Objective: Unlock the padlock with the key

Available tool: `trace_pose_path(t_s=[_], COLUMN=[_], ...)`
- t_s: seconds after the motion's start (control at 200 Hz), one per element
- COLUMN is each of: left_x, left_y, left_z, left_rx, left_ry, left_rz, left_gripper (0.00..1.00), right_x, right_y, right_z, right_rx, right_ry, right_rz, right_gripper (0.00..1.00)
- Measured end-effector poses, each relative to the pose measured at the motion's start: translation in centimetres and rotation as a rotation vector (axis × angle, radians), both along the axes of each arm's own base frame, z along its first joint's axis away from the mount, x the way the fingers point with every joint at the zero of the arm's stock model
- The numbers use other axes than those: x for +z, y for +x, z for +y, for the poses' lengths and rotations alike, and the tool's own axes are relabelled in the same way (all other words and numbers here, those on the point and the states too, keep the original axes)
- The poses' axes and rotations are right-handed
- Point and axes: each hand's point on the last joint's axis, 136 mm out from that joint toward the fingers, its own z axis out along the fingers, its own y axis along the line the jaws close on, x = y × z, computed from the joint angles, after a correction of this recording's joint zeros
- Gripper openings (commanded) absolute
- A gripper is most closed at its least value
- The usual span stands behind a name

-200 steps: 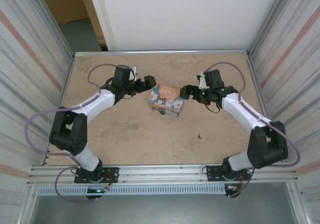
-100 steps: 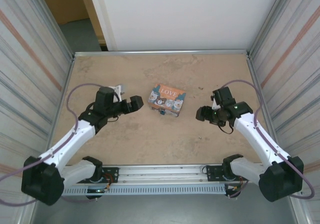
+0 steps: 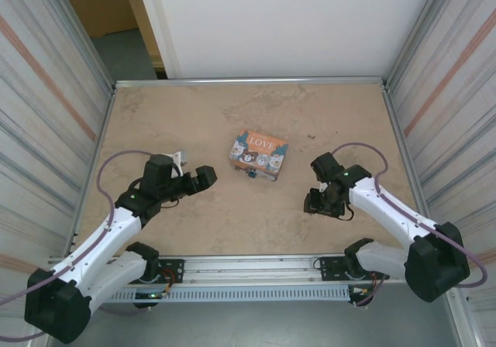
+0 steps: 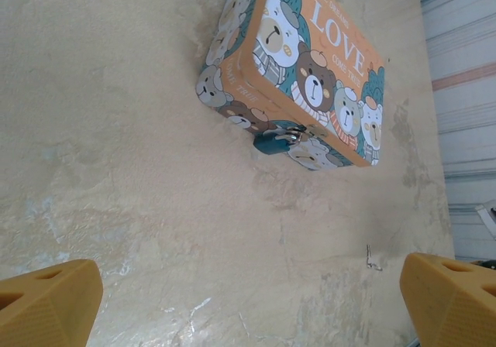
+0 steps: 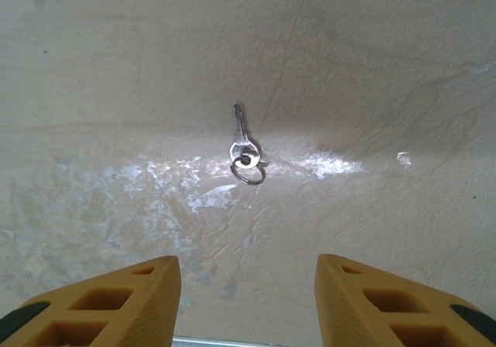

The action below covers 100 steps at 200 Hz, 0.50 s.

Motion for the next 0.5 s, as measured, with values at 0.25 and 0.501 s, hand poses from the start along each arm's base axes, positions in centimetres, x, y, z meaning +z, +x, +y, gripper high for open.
trace_pose_path(t_s=[0.25,0.501], left_x=[0.0,-0.1], left_y=[0.1,0.2], left_z=[0.1,0.2], left_rx=[0.006,0.015], left_ry=[0.003,0.005], left_rz=[-0.002,0.002], left_gripper=[0.99,0.99], right_x=[-1.7,-3.2], right_y=[0.1,0.1], right_z=[0.5,1.0], right_rx=[0.024,0.052], right_ry=[-0.041,-0.074], right_rz=[0.034,0.070], right_gripper=[0.40,0.35])
